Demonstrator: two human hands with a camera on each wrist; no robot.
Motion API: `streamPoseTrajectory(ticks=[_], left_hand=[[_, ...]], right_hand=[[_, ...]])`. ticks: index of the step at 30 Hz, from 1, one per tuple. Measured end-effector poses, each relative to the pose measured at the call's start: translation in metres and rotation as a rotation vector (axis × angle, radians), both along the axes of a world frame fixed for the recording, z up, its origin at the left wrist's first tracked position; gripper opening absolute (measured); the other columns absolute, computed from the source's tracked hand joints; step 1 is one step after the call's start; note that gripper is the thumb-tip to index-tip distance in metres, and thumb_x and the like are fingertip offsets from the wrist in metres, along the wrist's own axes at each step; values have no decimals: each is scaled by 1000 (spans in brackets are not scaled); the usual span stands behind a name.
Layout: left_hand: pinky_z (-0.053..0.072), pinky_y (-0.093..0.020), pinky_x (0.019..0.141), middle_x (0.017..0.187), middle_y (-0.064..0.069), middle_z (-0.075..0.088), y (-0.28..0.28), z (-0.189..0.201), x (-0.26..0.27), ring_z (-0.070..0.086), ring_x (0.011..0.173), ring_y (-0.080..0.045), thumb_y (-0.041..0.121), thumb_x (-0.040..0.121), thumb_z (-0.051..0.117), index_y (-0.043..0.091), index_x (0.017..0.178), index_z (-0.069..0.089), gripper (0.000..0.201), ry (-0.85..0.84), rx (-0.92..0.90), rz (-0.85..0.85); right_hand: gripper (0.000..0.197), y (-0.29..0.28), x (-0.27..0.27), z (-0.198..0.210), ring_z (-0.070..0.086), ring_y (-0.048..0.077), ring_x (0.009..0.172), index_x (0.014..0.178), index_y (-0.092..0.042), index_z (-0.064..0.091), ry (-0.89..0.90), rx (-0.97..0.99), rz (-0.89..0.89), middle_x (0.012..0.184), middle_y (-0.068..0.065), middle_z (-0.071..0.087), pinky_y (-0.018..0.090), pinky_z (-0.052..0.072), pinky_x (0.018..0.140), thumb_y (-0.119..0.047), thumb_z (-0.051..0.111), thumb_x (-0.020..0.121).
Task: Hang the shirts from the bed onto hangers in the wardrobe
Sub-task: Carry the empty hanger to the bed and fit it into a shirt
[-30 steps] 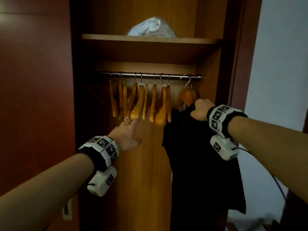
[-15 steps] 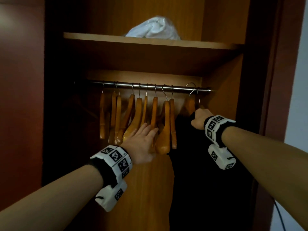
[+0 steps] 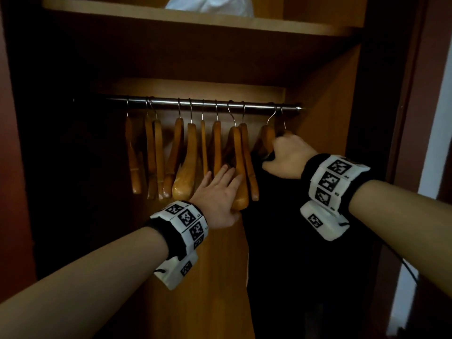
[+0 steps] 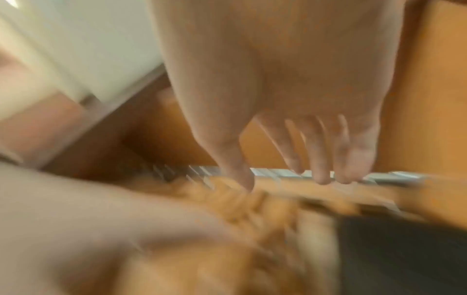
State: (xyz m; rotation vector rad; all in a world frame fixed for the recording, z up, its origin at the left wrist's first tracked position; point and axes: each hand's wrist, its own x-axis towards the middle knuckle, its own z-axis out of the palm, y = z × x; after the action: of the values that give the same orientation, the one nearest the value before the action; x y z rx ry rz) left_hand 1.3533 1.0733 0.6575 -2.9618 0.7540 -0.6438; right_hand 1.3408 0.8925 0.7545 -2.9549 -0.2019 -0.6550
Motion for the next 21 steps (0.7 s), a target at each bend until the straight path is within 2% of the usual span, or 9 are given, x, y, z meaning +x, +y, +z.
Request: streamPoseTrajectory(ticks=[2,4,6,7,9,10,14,19,21], left_hand=[[-2,-50,123,165,-1,-3,-5,-2,5,-12,151,-19,55,90,56,20,158,1,94,-25,-27,-14],[-1,-50,123,165,-1,0,-9,-5,9,-7,152,-19,61,91,49,19,158,3,92,-56,-66,-24],[0,-49,123,165,-2,4,-11,-9,10,-3,152,-19,62,93,44,17,158,5,88,-86,-88,-34],[0,-48,123,165,-2,4,-11,-12,10,-2,152,-19,61,95,43,16,158,6,86,-94,-91,-38],[0,-47,123,165,-1,3,-7,-13,10,-2,152,-17,59,96,40,16,158,4,84,-109,-81,-40],[0,-46,123,165,-1,3,-5,-13,10,-2,152,-17,59,97,40,16,158,3,83,-110,-74,-41],[1,-46,123,165,0,3,4,-12,9,-1,152,-15,60,97,38,16,158,4,82,-114,-61,-47],[1,-47,123,166,0,4,9,-10,9,-1,152,-16,60,97,37,16,158,5,81,-113,-49,-47],[0,-48,123,166,0,4,12,-9,9,-1,152,-16,60,97,37,15,158,6,82,-105,-42,-55]], right_hand=[[25,20,-13,3,62,25,89,77,-13,64,-52,54,92,88,5,62,35,55,75,-37,63,86],[29,36,-13,-3,61,23,83,71,-14,58,-6,96,72,84,5,60,30,49,67,-34,60,91],[27,43,0,-21,61,25,88,83,-11,60,43,152,3,97,9,64,29,46,69,-35,54,96],[29,44,9,-32,62,28,94,97,-10,61,43,192,-34,108,12,64,30,47,73,-36,52,97],[43,45,24,-50,60,35,111,126,-6,54,43,285,-86,126,17,59,35,48,87,-39,46,100],[45,45,31,-57,58,37,115,129,-5,51,50,336,-89,129,18,57,37,48,91,-39,44,101],[37,47,44,-64,62,41,105,125,-4,48,40,416,-96,123,20,57,48,55,87,-31,43,101],[38,41,50,-59,62,38,106,125,-3,52,8,324,-152,121,18,60,39,53,86,-30,47,99],[36,41,52,-56,62,37,104,123,-2,54,-19,306,-165,118,18,61,36,51,82,-27,46,99]])
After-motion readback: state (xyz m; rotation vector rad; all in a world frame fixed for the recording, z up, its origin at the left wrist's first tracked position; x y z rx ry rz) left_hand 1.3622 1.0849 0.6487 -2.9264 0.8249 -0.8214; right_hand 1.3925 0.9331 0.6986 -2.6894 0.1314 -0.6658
